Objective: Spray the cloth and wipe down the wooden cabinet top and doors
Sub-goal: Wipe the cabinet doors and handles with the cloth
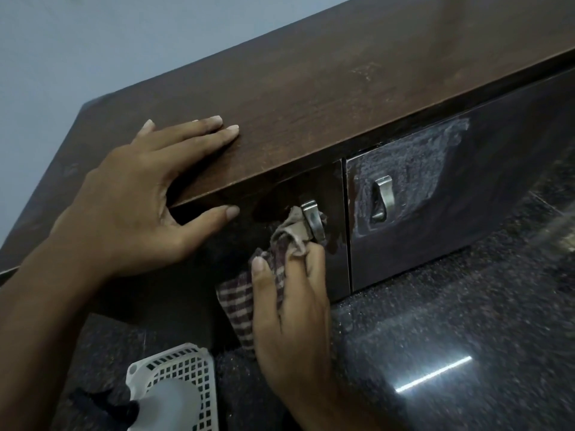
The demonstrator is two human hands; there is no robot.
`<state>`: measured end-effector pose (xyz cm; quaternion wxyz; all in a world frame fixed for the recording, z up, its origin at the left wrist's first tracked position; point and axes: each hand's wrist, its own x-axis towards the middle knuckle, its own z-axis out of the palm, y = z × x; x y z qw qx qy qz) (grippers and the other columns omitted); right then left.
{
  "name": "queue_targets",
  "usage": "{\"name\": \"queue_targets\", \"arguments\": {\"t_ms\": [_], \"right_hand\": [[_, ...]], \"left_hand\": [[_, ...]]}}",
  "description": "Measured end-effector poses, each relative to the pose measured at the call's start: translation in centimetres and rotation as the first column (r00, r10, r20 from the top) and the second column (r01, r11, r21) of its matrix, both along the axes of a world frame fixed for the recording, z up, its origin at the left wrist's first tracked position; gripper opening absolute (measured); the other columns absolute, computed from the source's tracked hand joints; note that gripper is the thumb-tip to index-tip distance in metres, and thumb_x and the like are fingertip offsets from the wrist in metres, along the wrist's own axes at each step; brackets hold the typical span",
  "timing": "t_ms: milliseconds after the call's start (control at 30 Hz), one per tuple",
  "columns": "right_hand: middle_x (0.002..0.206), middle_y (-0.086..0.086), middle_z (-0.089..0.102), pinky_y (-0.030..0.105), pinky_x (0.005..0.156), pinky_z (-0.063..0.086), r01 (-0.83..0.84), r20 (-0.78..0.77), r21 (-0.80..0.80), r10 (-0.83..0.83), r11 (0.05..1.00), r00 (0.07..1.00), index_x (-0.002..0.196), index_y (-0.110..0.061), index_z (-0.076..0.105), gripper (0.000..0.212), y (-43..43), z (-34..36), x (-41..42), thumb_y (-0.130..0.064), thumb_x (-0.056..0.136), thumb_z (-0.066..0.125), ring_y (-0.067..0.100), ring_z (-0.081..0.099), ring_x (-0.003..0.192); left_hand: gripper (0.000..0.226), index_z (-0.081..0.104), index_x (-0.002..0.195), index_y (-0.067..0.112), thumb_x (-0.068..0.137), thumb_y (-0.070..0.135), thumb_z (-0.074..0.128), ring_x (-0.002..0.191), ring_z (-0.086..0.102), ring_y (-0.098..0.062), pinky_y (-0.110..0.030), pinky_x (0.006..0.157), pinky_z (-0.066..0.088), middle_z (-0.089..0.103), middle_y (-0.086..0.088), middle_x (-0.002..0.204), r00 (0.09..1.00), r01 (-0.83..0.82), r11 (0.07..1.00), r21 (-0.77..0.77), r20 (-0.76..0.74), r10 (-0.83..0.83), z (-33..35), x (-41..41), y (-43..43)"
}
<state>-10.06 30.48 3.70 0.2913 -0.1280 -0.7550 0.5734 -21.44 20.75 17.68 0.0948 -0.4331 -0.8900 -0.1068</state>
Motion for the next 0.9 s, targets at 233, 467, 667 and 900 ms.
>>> {"name": "queue_targets", "arguments": {"t_ms": [233,467,667,900], "right_hand": [[0.121,-0.018,0.041,0.018,0.074,0.051,0.061,0.029,0.097,-0.064,0.993,0.998,0.109,-0.024,0.056,0.023,-0.5,-1.8,0.4,-0.039,0.102,0.042,-0.007,0.053,0.095],[0.116,-0.006,0.046,0.028,0.067,0.052,0.077,-0.018,0.289,-0.075,0.954,0.997,0.11,-0.011,0.061,0.026,0.1,-2.8,-0.1,-0.031,0.101,0.046,0.011,0.059,0.088],[0.114,-0.005,0.043,0.024,0.064,0.049,0.063,-0.019,0.338,-0.061,0.939,0.998,0.108,-0.01,0.061,0.023,0.1,-3.1,-0.2,-0.028,0.099,0.049,0.013,0.058,0.084],[0.117,-0.004,0.044,0.019,0.067,0.044,0.069,-0.08,0.334,-0.045,0.94,0.996,0.117,-0.009,0.059,0.027,0.0,-0.9,-0.8,-0.026,0.099,0.05,0.011,0.056,0.09]], "left_hand": [[0.077,0.045,0.149,0.032,0.079,0.061,0.059,0.144,0.04,-0.01,-0.057,0.121,0.022,0.044,0.01,0.155,1.0,-0.006,1.0,0.028,-0.015,0.007,-0.1,-0.2,-0.1],[0.077,0.044,0.15,0.032,0.079,0.06,0.058,0.145,0.038,-0.008,-0.055,0.122,0.02,0.043,0.009,0.155,1.0,-0.007,0.999,0.032,-0.016,0.008,-0.1,-0.2,-0.1],[0.077,0.045,0.149,0.031,0.08,0.061,0.059,0.144,0.039,-0.009,-0.055,0.122,0.02,0.044,0.009,0.155,1.0,0.003,1.0,0.026,-0.027,-0.002,-0.3,-0.2,-0.2],[0.077,0.045,0.15,0.031,0.08,0.06,0.059,0.145,0.038,-0.01,-0.057,0.122,0.021,0.043,0.009,0.155,1.0,-0.009,1.0,0.008,-0.022,0.009,0.1,0.0,0.0]]}}
